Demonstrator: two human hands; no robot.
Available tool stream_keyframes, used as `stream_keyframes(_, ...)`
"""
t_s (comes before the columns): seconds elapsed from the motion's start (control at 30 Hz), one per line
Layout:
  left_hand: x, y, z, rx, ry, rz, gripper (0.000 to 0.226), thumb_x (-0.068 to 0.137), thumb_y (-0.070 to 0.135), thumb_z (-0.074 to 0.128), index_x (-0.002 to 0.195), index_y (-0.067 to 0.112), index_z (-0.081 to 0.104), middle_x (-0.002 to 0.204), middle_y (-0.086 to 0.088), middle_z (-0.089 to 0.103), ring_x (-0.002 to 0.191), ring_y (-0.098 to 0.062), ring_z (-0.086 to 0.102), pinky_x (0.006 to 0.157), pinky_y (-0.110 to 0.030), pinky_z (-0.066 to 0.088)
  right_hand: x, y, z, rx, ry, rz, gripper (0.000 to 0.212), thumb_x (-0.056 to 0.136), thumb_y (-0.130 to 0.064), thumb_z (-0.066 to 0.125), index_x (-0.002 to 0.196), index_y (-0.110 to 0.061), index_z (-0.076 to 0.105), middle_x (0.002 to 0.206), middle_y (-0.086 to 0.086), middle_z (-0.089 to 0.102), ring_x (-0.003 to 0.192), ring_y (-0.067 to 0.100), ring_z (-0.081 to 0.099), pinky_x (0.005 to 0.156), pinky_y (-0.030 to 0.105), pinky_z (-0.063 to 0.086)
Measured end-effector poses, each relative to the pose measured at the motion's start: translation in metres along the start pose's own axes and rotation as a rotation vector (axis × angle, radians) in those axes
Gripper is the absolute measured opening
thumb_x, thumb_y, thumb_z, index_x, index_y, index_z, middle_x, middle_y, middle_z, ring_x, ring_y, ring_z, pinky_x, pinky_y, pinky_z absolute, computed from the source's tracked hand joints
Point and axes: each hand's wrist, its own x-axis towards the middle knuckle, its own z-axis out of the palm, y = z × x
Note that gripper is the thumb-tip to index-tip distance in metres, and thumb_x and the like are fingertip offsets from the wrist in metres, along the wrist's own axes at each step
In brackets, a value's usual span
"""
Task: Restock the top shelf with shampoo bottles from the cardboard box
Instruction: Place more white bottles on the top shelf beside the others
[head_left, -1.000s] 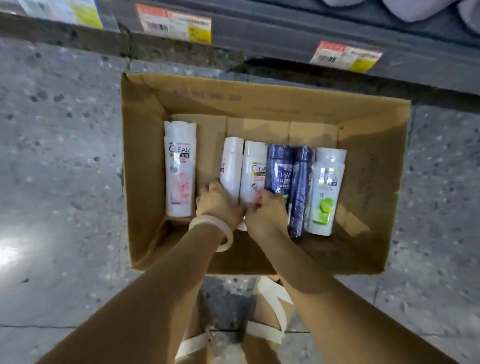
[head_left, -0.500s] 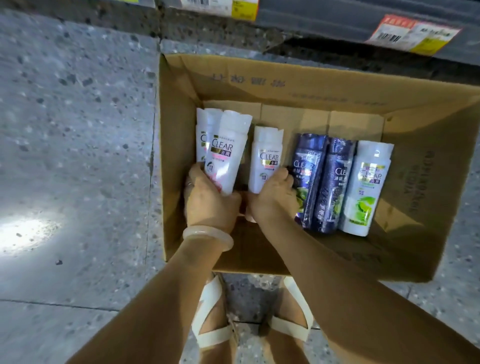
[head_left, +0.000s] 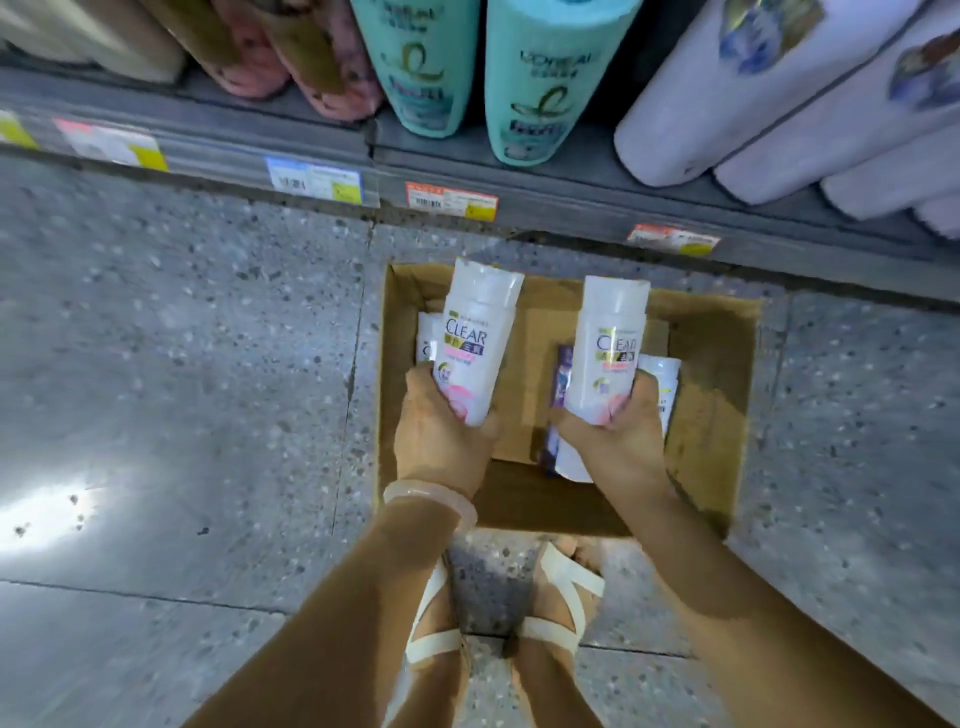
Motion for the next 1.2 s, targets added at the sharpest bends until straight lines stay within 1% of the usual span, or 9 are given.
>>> stream_keyframes(0.1,-0.038,0.053,-0.029,-0.075,-0.028,0.052,0.057,0.073,0.023,0.073,0.118,0.016,0.039,0.1,0.001,0.051,0.092,-0.02,0.056,0.082,-0.033,0.053,-0.038,-0.042,-0.042,0.097,0.069,-0.047,0.061,0.073,-0.009,0.076,0.121,-0.007,0.039,0.103,0.001,0.055,0.095,0.015,0.055,0.06,0.012,0.04)
stream_keyframes(0.27,-0.113,0.134,-0.083,-0.232,-0.028,0.182,0.047,0.073,0.017,0.074,0.098,0.025,0.035,0.094,0.004,0.053,0.088,-0.018,0.057,0.077,-0.029,0.049,-0.111,-0.113,-0.108,0.225,0.177,-0.148,0.054,0.067,-0.011,0.08,0.106,-0.02,0.044,0.093,-0.003,0.059,0.087,0.015,0.06,0.07,0.025,0.05)
stream_keyframes(0.4,-0.183,0.19,-0.133,-0.333,0.03,0.3,0.045,0.071,0.012,0.074,0.106,0.02,0.047,0.086,0.01,0.053,0.081,-0.013,0.054,0.07,-0.018,0.04,-0.176,-0.171,-0.161,0.393,0.246,-0.261,0.051,0.067,0.001,0.076,0.103,-0.017,0.044,0.085,-0.006,0.059,0.077,0.01,0.061,0.069,0.029,0.05)
stream_keyframes(0.57,-0.266,0.256,-0.198,-0.464,0.015,0.457,0.045,0.07,0.014,0.072,0.092,0.043,0.047,0.085,0.014,0.061,0.074,0.002,0.061,0.06,-0.011,0.045,-0.263,-0.24,-0.232,0.571,0.3,-0.436,0.05,0.068,0.002,0.077,0.101,-0.025,0.051,0.092,-0.003,0.066,0.081,0.006,0.066,0.073,0.032,0.056)
stream_keyframes(0.67,-0.316,0.303,-0.238,-0.451,0.067,0.604,0.041,0.073,0.012,0.072,0.104,0.026,0.049,0.094,0.001,0.063,0.082,-0.017,0.061,0.063,-0.023,0.045,-0.313,-0.282,-0.276,0.598,0.364,-0.548,0.048,0.066,0.005,0.077,0.088,-0.027,0.047,0.079,-0.007,0.06,0.062,-0.007,0.059,0.062,0.018,0.049)
stream_keyframes(0.73,-0.345,0.335,-0.262,-0.454,0.099,0.701,0.039,0.072,0.014,0.073,0.097,0.027,0.046,0.093,-0.001,0.063,0.081,-0.021,0.06,0.063,-0.029,0.045,-0.342,-0.307,-0.304,0.605,0.406,-0.608,0.05,0.067,0.006,0.076,0.09,-0.025,0.045,0.08,-0.01,0.056,0.066,-0.007,0.058,0.058,0.007,0.045)
stream_keyframes(0.87,-0.404,0.395,-0.304,-0.456,0.173,0.896,0.04,0.069,0.018,0.075,0.095,0.028,0.046,0.091,0.003,0.061,0.081,-0.019,0.058,0.067,-0.031,0.042,-0.393,-0.349,-0.36,0.604,0.449,-0.695,0.055,0.065,-0.007,0.081,0.104,-0.02,0.043,0.09,-0.009,0.059,0.084,0.015,0.062,0.071,0.028,0.051)
stream_keyframes(0.97,-0.447,0.435,-0.326,-0.469,0.227,1.008,0.04,0.069,0.014,0.074,0.096,0.024,0.047,0.09,0.004,0.058,0.081,-0.018,0.055,0.066,-0.027,0.035,-0.428,-0.375,-0.403,0.585,0.498,-0.794,0.057,0.067,-0.009,0.08,0.106,-0.021,0.04,0.089,-0.015,0.054,0.083,0.01,0.059,0.069,0.022,0.046)
stream_keyframes(1.2,-0.515,0.497,-0.326,-0.522,0.296,1.141,0.047,0.069,0.022,0.074,0.105,0.029,0.046,0.098,0.001,0.063,0.088,-0.02,0.061,0.074,-0.036,0.051,-0.473,-0.405,-0.495,0.593,0.494,-0.942,0.056,0.067,-0.012,0.078,0.107,-0.022,0.041,0.091,-0.011,0.057,0.081,0.005,0.059,0.064,0.018,0.044)
